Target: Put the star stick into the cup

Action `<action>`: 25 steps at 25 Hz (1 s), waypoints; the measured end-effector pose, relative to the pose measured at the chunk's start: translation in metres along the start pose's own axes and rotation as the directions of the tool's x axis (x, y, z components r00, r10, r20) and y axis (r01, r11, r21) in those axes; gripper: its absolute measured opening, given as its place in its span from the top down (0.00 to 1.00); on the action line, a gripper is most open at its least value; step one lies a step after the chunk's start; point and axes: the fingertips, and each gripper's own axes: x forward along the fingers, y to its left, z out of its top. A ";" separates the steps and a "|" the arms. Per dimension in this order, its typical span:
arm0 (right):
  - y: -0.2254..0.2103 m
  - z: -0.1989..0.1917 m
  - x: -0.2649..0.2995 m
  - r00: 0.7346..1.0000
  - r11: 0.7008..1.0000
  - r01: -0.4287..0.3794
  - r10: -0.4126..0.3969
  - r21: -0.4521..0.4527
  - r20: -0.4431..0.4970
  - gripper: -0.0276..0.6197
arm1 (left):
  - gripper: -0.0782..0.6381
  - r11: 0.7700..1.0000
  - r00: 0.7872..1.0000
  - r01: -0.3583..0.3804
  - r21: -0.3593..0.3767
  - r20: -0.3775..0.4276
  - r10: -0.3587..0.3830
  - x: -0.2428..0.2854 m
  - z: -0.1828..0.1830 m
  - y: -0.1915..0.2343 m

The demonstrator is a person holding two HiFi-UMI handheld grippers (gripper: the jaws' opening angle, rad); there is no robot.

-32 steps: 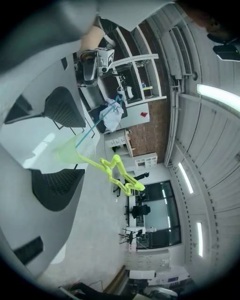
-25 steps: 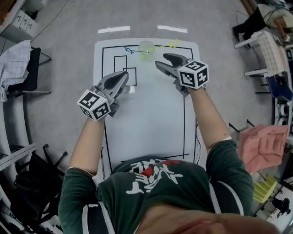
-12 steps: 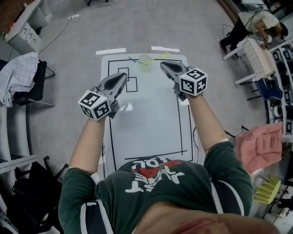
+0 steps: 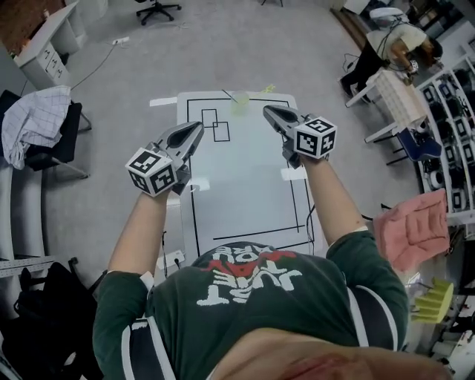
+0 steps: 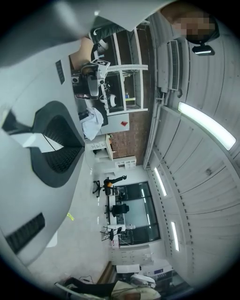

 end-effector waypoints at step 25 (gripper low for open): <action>0.160 -0.018 -0.119 0.996 0.999 -0.047 0.046 0.011 0.081 0.90 | 0.88 0.999 1.000 0.000 -0.044 0.008 0.000 -0.139 -0.002 -0.113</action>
